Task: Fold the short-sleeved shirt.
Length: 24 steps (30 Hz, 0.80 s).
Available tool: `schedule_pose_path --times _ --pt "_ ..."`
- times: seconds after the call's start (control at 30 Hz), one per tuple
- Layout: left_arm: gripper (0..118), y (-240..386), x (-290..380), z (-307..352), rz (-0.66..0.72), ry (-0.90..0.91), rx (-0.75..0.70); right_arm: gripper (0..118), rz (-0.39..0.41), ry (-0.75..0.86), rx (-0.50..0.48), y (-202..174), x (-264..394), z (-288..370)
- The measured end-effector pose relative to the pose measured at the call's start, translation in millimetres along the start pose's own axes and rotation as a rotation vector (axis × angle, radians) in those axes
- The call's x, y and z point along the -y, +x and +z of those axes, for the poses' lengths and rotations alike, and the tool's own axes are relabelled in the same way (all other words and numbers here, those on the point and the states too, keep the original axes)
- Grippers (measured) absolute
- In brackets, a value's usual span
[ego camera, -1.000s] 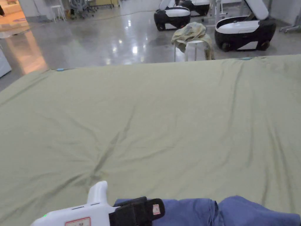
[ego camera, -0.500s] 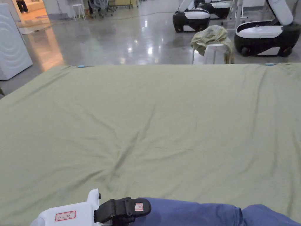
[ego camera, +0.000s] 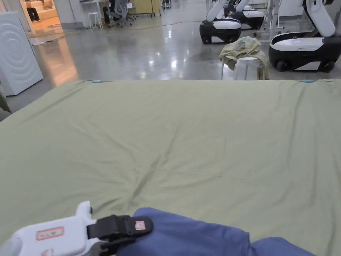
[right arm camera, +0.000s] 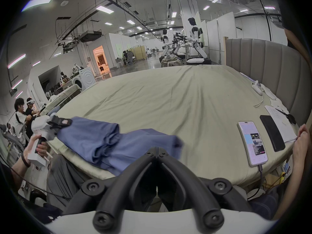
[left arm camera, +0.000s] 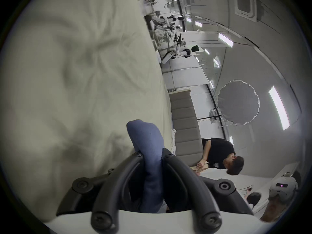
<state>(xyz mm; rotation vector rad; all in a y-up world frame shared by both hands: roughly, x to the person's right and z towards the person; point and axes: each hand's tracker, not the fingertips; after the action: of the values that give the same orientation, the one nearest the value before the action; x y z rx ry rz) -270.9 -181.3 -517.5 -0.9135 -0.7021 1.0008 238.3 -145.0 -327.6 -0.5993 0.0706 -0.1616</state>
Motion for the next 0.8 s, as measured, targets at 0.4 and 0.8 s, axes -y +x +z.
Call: schedule_pose_path --times 0.4,0.8 --pt "14 131 58 -118 -0.375 -0.129 -0.153 0 -0.077 0.011 -0.036 8 5 -1" --pt "58 134 79 -178 -0.562 -0.233 -0.109 0 -0.14 0.024 -0.017 33 17 11"
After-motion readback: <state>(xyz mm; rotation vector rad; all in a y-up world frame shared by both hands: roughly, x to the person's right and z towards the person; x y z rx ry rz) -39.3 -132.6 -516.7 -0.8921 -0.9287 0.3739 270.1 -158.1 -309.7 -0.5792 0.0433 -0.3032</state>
